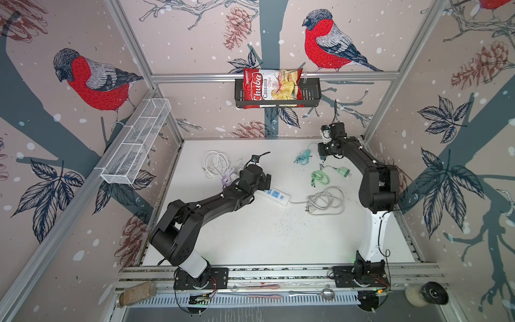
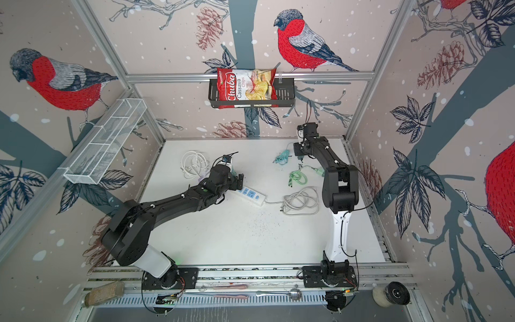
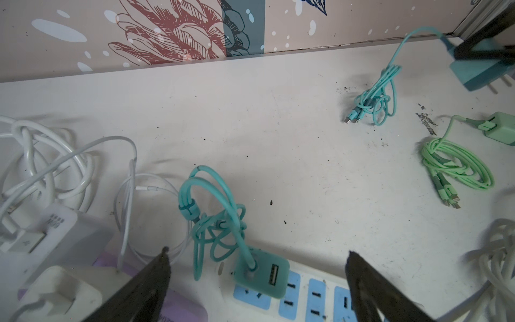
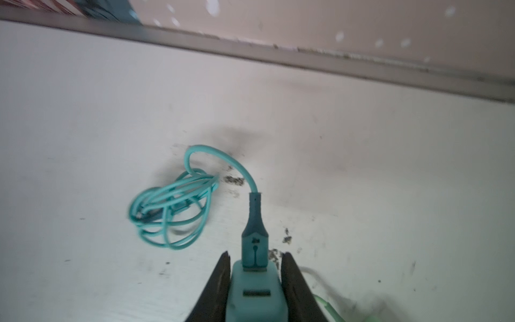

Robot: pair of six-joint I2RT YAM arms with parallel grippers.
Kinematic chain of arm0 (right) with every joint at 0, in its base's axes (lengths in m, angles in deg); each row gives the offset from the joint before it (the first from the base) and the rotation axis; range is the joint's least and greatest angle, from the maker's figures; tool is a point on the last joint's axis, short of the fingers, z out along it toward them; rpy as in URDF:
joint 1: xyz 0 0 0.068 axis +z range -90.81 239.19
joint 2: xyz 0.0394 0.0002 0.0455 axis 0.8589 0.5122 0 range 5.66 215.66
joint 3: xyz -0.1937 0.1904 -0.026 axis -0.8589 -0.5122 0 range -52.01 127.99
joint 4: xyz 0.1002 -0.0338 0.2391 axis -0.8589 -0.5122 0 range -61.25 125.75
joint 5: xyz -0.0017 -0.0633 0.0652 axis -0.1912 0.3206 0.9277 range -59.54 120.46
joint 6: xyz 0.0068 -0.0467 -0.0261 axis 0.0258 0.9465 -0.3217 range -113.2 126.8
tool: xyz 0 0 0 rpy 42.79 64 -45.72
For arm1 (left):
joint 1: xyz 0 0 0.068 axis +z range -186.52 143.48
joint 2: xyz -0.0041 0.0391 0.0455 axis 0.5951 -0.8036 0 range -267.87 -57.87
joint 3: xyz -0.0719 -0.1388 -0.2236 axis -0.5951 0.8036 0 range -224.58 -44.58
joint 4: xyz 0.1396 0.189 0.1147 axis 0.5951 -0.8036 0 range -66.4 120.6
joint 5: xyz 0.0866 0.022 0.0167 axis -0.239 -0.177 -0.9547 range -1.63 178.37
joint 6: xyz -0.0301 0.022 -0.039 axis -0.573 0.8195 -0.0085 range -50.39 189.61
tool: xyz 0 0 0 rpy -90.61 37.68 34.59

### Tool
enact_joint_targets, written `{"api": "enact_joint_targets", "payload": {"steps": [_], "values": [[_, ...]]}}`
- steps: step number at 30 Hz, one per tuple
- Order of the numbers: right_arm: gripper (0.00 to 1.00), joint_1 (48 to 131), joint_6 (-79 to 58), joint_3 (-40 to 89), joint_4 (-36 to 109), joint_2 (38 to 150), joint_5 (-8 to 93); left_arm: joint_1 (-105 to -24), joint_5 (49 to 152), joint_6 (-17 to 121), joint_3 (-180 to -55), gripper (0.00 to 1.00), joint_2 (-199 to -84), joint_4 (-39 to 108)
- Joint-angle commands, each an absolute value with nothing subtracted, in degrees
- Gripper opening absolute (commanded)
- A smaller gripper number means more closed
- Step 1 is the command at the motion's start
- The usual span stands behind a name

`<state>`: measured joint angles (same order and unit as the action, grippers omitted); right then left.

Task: Insert plugs into power strip
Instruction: Pick up the plug from the top-right of the table.

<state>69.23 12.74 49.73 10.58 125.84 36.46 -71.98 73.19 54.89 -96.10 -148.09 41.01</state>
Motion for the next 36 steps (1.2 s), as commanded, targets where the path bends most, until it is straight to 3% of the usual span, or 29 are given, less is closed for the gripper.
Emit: {"api": "enact_joint_targets", "payload": {"steps": [1,7,10,18,27,36], "values": [[0.06,70.0,12.35,47.34,18.76,123.37,41.57,-71.77,72.83,54.53,-95.32,0.97,-146.63,42.82],[0.06,72.36,7.74,33.4,31.49,113.88,49.56,-71.77,75.48,53.32,-93.4,0.97,-143.79,43.38],[0.05,74.03,4.94,21.2,44.46,106.75,52.35,-71.76,76.25,53.13,-92.1,0.97,-141.89,43.78],[0.02,81.39,-1.04,-3.14,75.67,95.21,48.92,-71.77,85.3,52.27,-89.22,0.97,-140.14,47.01],[0.01,86.61,-10.74,-14.4,95.15,91.43,42.0,-71.9,91.83,49.73,-84.82,0.96,-136.03,49.82],[0.01,92.2,-17.76,-21.28,108.41,95.4,35.67,-73.24,94.5,48.41,-80.98,0.95,-133.28,51.78]]}}
